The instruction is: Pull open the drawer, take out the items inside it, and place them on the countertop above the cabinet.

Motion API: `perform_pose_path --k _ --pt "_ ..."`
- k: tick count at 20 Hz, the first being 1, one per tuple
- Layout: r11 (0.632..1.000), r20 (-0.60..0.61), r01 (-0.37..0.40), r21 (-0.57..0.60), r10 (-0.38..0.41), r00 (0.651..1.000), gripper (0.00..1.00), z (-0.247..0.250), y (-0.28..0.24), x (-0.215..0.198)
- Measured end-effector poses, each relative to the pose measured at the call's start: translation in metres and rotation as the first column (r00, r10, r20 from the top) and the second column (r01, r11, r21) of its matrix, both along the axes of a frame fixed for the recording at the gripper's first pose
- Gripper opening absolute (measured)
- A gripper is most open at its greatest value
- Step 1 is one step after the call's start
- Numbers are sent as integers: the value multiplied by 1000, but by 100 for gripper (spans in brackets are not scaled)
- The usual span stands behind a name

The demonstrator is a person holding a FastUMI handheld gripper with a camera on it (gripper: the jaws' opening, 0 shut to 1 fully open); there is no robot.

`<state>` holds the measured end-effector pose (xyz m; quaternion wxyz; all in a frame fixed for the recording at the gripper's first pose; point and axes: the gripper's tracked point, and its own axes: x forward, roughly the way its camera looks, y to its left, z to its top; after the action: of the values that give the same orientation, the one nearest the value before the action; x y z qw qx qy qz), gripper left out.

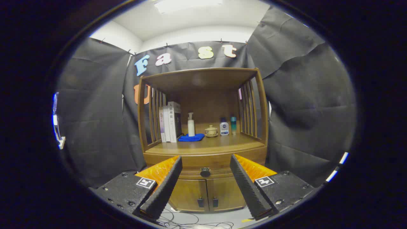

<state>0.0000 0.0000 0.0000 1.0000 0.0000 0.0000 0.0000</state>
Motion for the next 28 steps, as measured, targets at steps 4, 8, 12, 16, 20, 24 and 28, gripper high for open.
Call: perform_pose_path --k 4,8,12,16,20,24,28 --pt "1000 2 -8 6 8 1000 99 1 2 0" --pt "1000 7 -11 3 11 1000 99 3 3 0" --pt "1000 11 -14 1 14 1000 99 1 2 1" --pt "1000 2 -20 -10 20 1000 99 -9 2 6" --pt "999 4 -22 -37 22 1000 99 -29 11 37" --pt "1000 -33 -3 -20 2 999 99 -65 8 69" --pt "1000 -50 5 -15 -5 999 99 -95 9 112"
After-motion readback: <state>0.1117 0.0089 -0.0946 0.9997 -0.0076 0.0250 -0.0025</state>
